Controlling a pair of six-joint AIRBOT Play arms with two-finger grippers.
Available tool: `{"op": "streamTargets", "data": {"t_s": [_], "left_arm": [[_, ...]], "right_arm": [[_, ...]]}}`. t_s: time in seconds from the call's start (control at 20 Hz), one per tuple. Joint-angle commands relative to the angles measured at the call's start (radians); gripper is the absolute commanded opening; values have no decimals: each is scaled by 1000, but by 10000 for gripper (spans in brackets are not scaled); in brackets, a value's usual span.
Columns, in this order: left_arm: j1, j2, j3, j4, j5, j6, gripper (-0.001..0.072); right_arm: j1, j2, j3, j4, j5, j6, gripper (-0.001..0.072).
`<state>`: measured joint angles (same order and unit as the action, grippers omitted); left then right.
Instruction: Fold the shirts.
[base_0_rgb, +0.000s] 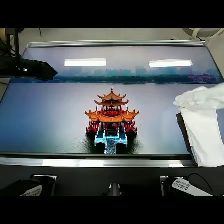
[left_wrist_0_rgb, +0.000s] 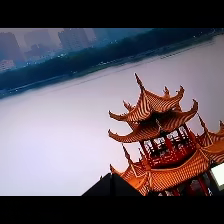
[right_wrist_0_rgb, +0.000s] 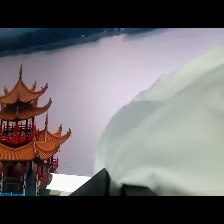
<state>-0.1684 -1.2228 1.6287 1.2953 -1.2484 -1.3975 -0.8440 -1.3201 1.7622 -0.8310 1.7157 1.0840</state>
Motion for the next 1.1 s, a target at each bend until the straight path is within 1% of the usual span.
{"op": "streamTargets", "data": {"t_s": [0.0,0.1,0.25,0.3,0.4,0.5,0.6,0.7,0.8,0.9,0.95,1.0,1.05], "left_arm": [[0,0,0,0,0,11,25],[0,0,0,0,0,13,25],[0,0,0,0,0,30,26],[0,0,0,0,0,30,25],[0,0,0,-1,0,30,25],[0,0,0,-1,2,29,25],[0,0,0,-2,8,29,25],[-2,0,0,-9,8,29,25],[-2,0,0,-13,9,29,25],[-2,0,0,-12,10,29,25],[-2,0,1,-14,10,29,25],[-2,1,2,-23,10,29,25],[-2,2,3,-27,10,29,25]], "right_arm": [[-168,20,35,-43,129,-6,26],[-218,37,35,-143,129,12,26],[-235,76,3,-349,132,35,25],[-221,95,-42,-430,133,34,25],[-190,162,-201,-607,133,24,25],[-189,229,-383,-708,130,21,25],[-189,281,-555,-746,89,24,26],[-189,319,-699,-745,4,64,26],[-189,333,-787,-728,-75,97,26],[-189,332,-823,-695,-122,99,35],[-189,332,-822,-699,-146,98,191],[-189,333,-817,-713,-190,85,512],[-189,333,-796,-734,-204,51,696]]}}
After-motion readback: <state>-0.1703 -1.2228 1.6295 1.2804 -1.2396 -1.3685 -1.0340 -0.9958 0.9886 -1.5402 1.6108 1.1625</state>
